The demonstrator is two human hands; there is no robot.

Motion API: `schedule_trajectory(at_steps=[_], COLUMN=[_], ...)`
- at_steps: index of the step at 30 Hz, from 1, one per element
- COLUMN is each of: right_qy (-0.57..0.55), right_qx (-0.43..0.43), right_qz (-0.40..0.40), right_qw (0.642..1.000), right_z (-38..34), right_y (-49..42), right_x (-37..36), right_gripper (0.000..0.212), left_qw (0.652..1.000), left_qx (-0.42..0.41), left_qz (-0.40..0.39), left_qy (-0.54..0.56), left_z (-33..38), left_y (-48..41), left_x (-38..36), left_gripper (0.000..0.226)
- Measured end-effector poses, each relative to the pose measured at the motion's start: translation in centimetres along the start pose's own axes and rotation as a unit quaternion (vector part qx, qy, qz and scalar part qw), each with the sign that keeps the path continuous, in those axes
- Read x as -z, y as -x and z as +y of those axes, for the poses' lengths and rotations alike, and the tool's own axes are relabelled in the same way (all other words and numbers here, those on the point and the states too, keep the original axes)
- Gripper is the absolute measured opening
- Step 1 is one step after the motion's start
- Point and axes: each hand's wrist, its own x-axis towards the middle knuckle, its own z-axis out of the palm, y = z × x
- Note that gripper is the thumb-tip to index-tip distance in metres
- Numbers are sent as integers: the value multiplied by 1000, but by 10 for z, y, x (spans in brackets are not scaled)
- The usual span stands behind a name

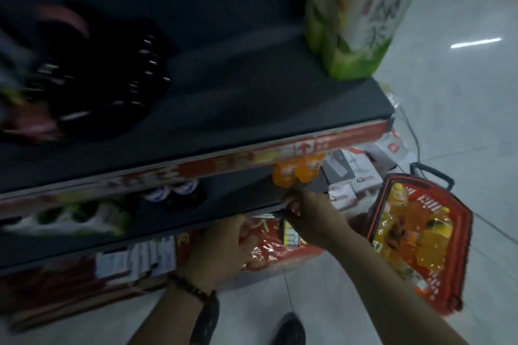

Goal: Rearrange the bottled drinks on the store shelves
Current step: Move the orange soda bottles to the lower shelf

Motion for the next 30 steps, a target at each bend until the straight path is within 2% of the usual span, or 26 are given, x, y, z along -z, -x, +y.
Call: schedule_trajectory(at_steps=[4, 8, 11, 14, 17, 19, 24, 26, 30], right_qy=[39, 18, -12, -47, -55, -44, -25, -27, -51], right_qx=[91, 134, 177, 189, 178, 180, 192, 194, 202], right_qz=[-45, -20, 34, 61, 36, 22, 64, 75, 105], right_qw=[994, 991, 984, 979, 982, 983, 979, 978, 972], right_z=[-117, -220, -296, -376, -455, -505, -621, -657, -717], right_y=[40, 62, 69, 65, 46, 29, -18, -41, -82], right_x=[36, 41, 27, -4, -40, -58, -79, -81, -79], right_gripper=[22, 16, 12, 18, 14, 11, 15, 27, 51], left_qw=[999, 991, 980, 972, 962, 962, 971, 973, 976], left_qx=[-2, -19, -14, -10, 3, 22, 72, 69, 67], left_qz=[29, 128, 192, 229, 258, 260, 211, 204, 190], left_qy=[-33, -33, -39, -53, -83, -83, -85, -78, -83], left_z=[-3, -37, -86, -156, -233, -277, -346, -360, -374], left_y=[94, 164, 195, 210, 215, 211, 204, 202, 196], left_x=[100, 188, 246, 296, 337, 362, 413, 423, 428], left_gripper=[23, 14, 15, 21, 34, 44, 59, 61, 51])
